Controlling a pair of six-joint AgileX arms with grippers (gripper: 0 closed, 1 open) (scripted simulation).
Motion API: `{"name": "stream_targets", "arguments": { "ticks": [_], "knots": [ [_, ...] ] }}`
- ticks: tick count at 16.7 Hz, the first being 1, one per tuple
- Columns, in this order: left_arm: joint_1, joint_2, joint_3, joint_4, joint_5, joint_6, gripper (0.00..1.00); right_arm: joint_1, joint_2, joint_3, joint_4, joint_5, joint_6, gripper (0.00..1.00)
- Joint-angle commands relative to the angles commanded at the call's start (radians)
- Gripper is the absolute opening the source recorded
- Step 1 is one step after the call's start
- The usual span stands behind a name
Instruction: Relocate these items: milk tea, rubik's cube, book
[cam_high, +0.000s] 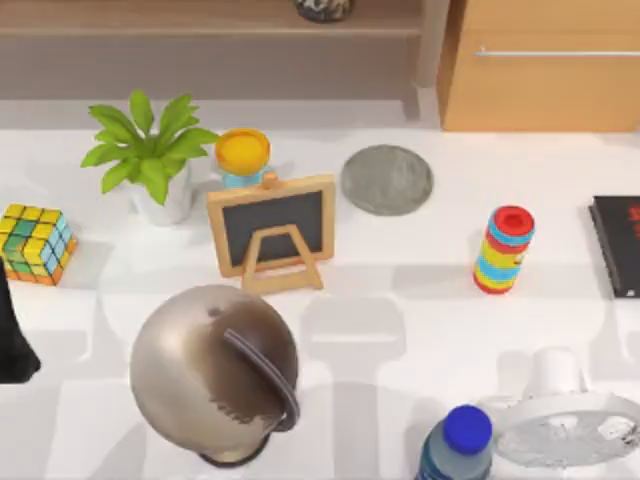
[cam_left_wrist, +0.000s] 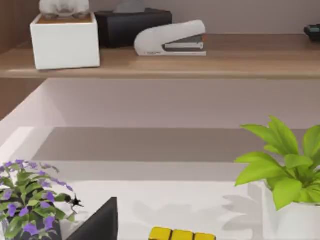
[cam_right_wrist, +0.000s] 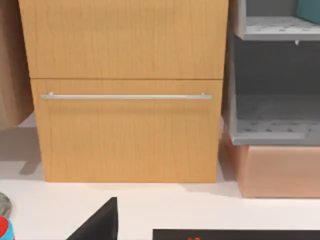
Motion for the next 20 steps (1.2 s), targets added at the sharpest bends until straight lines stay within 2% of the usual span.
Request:
{"name": "stream_targets", "arguments": {
  "ticks": [4, 9, 12, 20],
  "knots": [
    [-0.014, 0.031, 0.029, 0.016, -0.013, 0.0, 1.0, 0.0, 0.0, 0.0, 0.0, 0.0, 0.0, 1.0],
    [-0.121, 0.294, 0.248, 0.136, -0.114, 0.0, 1.0, 0.0, 0.0, 0.0, 0.0, 0.0, 0.0, 1.0],
    [-0.216, 0.577, 0.441, 0.241, -0.202, 0.001, 1.0, 0.0, 0.0, 0.0, 0.0, 0.0, 0.0, 1.0],
    [-0.49, 1.522, 0.996, 0.542, -0.454, 0.004, 1.0, 0.0, 0.0, 0.0, 0.0, 0.0, 0.0, 1.0]
  ]
}}
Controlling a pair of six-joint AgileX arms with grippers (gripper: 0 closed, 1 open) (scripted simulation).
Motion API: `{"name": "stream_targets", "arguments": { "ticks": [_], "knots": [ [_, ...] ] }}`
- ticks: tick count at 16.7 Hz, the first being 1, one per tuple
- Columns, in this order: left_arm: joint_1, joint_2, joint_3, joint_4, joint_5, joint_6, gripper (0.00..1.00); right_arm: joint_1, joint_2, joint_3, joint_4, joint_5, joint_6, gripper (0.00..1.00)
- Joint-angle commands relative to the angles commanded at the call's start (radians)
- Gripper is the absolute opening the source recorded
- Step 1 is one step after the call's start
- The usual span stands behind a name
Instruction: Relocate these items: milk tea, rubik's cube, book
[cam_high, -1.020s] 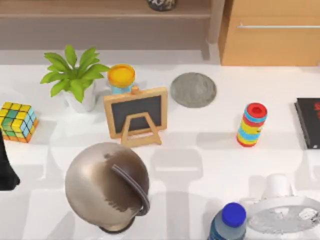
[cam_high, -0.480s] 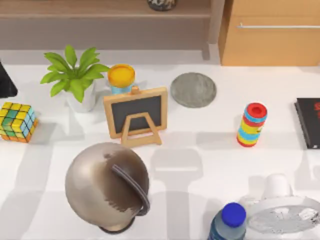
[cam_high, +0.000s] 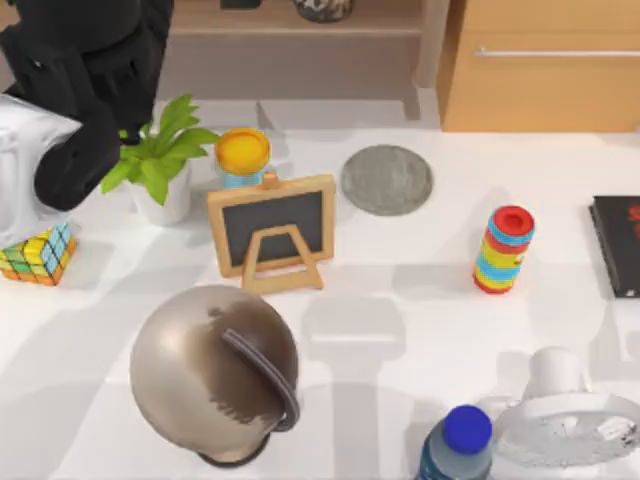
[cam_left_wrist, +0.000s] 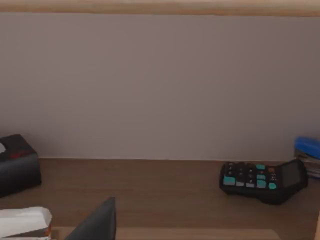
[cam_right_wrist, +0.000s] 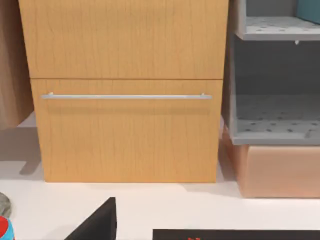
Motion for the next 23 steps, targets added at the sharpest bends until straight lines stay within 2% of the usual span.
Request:
{"name": "stream_targets", "arguments": {
  "ticks": [5, 9, 16, 23],
  "knots": [
    [-0.129, 0.416, 0.26, 0.14, -0.118, 0.002, 1.0, 0.0, 0.0, 0.0, 0.0, 0.0, 0.0, 1.0],
    [-0.179, 0.56, 0.36, 0.195, -0.165, 0.003, 1.0, 0.0, 0.0, 0.0, 0.0, 0.0, 0.0, 1.0],
    [-0.173, 0.576, 0.377, 0.191, -0.159, 0.003, 1.0, 0.0, 0.0, 0.0, 0.0, 0.0, 0.0, 1.0],
    [-0.102, 0.724, 0.624, 0.094, -0.089, 0.001, 1.0, 0.0, 0.0, 0.0, 0.0, 0.0, 0.0, 1.0]
  ]
}}
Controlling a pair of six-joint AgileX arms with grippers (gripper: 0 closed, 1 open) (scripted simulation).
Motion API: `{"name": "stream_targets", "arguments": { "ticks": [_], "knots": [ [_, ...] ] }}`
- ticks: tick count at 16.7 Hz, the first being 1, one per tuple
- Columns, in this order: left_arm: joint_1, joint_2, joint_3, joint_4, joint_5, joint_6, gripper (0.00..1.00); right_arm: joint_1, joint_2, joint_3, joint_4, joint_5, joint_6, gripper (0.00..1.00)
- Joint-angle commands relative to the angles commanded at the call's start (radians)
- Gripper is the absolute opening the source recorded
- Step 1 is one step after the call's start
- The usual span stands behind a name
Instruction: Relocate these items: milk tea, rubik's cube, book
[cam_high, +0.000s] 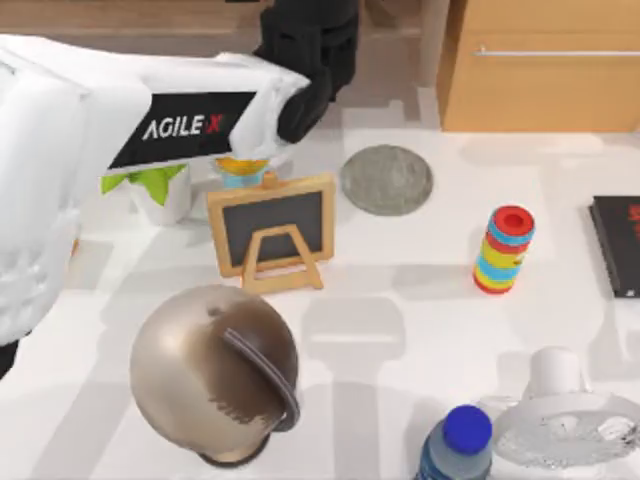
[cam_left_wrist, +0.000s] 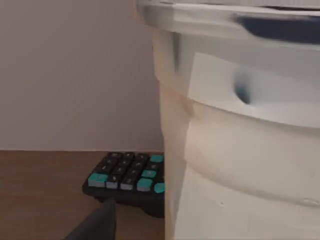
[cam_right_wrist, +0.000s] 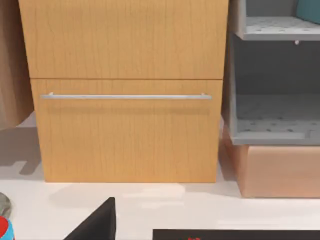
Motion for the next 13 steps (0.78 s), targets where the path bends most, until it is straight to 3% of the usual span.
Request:
{"name": "stream_targets", "arguments": {
  "ticks": [4, 9, 13],
  "knots": [
    [0.012, 0.072, 0.124, -0.053, 0.015, -0.001, 1.0, 0.0, 0.0, 0.0, 0.0, 0.0, 0.0, 1.0],
    [0.01, 0.083, 0.143, -0.061, 0.015, -0.002, 1.0, 0.0, 0.0, 0.0, 0.0, 0.0, 0.0, 1.0],
    [0.01, 0.083, 0.143, -0.061, 0.015, -0.002, 0.7, 0.0, 0.0, 0.0, 0.0, 0.0, 0.0, 1.0]
  ]
}}
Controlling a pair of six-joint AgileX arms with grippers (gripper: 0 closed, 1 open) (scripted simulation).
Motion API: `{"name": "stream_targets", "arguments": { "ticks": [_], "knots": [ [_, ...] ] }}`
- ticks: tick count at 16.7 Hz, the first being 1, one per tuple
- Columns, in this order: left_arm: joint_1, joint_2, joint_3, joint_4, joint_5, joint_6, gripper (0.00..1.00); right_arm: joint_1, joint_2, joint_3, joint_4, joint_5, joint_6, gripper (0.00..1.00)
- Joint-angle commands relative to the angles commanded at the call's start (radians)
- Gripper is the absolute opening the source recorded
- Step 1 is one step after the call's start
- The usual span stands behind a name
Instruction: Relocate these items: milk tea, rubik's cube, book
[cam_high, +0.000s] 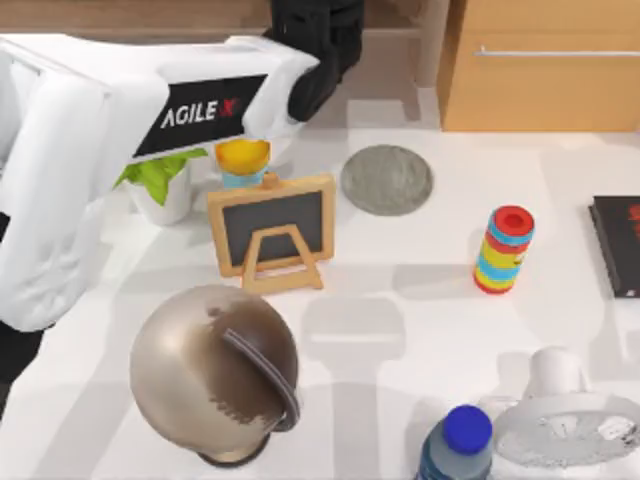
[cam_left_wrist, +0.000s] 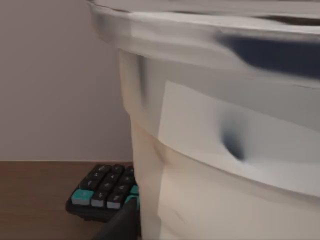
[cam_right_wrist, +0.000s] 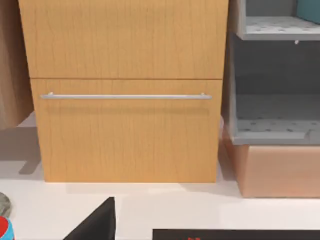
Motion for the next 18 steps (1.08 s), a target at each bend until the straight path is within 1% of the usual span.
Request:
{"name": "stream_targets", "arguments": {
  "ticks": [9, 10, 18],
  "knots": [
    [0.0, 0.0, 0.0, 0.0, 0.0, 0.0, 0.02, 0.0, 0.0, 0.0, 0.0, 0.0, 0.0, 1.0],
    [0.0, 0.0, 0.0, 0.0, 0.0, 0.0, 0.0, 0.0, 0.0, 0.0, 0.0, 0.0, 0.0, 1.0],
    [-0.002, -0.002, 0.0, 0.0, 0.0, 0.001, 0.0, 0.0, 0.0, 0.0, 0.0, 0.0, 0.0, 1.0]
  ]
}}
